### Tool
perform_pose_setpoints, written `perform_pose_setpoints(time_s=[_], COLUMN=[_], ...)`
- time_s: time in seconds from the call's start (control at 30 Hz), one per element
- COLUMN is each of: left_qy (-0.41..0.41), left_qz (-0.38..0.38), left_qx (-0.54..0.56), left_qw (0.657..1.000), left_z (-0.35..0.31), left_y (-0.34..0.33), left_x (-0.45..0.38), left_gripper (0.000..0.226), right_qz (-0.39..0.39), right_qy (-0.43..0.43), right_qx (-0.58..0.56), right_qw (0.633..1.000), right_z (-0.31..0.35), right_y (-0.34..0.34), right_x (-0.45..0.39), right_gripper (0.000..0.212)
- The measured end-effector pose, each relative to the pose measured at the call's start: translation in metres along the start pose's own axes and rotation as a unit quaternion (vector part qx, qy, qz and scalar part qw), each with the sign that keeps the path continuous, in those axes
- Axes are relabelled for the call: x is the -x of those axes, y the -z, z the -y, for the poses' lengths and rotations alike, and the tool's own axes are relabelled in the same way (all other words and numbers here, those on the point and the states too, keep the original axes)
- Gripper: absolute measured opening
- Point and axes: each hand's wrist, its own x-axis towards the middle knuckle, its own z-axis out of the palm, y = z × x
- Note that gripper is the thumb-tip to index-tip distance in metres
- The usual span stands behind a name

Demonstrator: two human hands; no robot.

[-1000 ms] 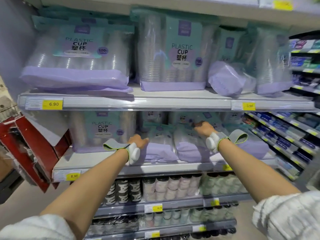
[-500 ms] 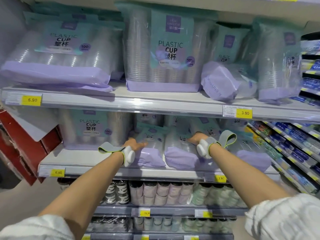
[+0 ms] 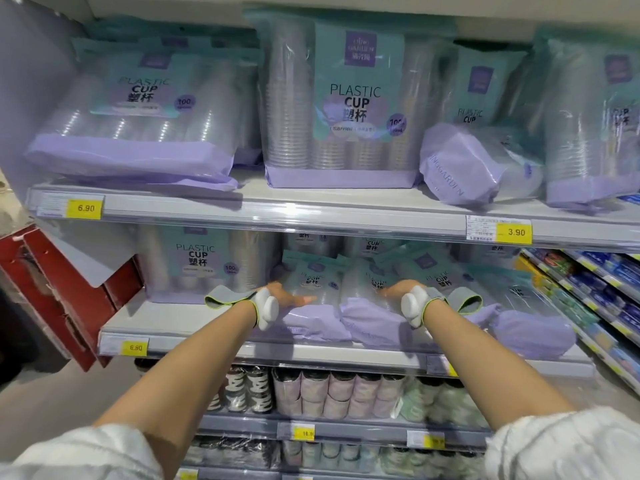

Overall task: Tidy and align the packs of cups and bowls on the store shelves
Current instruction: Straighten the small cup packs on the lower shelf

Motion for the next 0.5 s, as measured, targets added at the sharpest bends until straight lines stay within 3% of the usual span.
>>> perform_pose_setpoints(time_s=[0.13,0.23,0.4,0.5], left_qy=[0.009,0.002,0.004,-0.003], left_qz=[0.027,0.053,0.106,0.145], left_qx=[0.012,0.006,0.100,0.178], left_qw=[1.000,0.999,0.989,0.973], left_z=[-0.001,-0.002,0.003,0.004], left_y=[0.006,0.008,0.014,0.013], left_x=[0.000,0.002,-0.002,-0.002], left_gripper=[0.085,0.086,0.067,0.051], right_qz=[0.011,0.025,0.007,0.018], right_qy=[-0.007,-0.015,-0.019,0.010], right_qx=[-0.131,-0.153,-0.307,-0.277], right_qw=[0.991,0.988,0.951,0.961], right_z=[-0.005,-0.009,-0.013,-0.019], right_y=[-0.006,-0.005,-0.004,0.001], right_x=[-0.006,-0.011,-0.001,-0.003], right_gripper=[0.054,0.058,0.030,0.058])
